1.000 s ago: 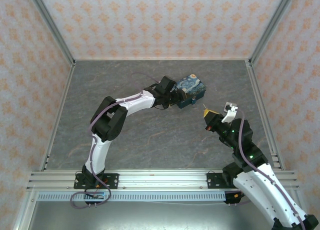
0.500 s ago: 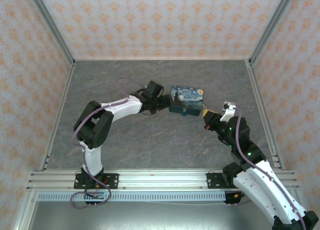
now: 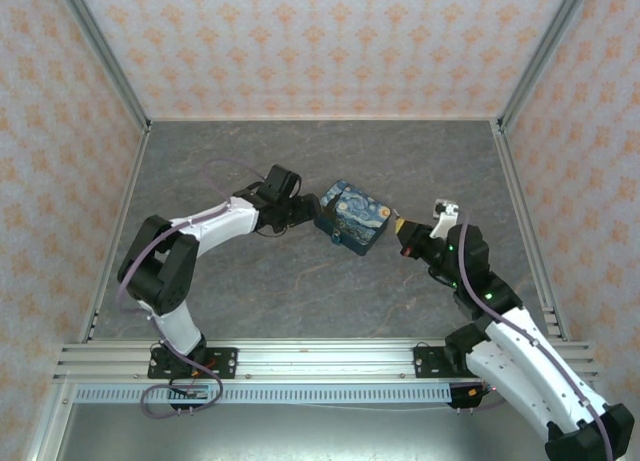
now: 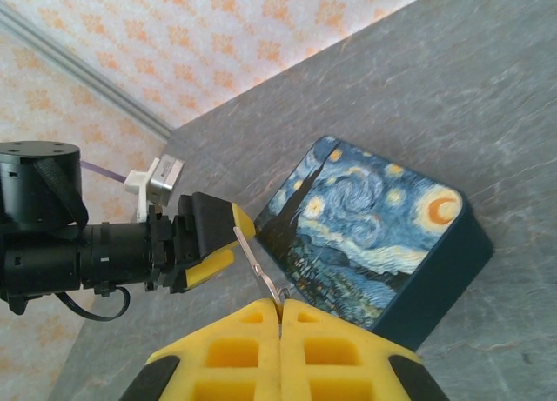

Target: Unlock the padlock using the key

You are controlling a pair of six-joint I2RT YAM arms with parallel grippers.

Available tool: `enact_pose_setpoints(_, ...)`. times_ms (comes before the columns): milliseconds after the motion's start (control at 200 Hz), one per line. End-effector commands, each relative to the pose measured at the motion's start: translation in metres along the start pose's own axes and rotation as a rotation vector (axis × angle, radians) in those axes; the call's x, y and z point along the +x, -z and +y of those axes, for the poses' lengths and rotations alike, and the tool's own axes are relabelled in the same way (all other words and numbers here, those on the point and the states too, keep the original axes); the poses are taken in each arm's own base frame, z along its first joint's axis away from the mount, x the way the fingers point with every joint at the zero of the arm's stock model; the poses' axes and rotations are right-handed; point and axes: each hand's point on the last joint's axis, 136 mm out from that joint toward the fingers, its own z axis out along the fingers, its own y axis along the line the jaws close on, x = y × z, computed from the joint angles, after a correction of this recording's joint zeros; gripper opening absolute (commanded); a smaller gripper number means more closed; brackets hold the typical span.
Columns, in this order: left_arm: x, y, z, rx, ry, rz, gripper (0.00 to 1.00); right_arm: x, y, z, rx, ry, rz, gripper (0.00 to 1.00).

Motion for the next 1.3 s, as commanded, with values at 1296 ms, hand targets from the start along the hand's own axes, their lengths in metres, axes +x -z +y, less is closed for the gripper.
enact_pose_setpoints(1296, 0.083, 0.019, -0.051, 0.565, -0.604, -0.164, 0.88, 0.071, -0.155, -0.052, 0.107, -0.227, 0.336, 0.0)
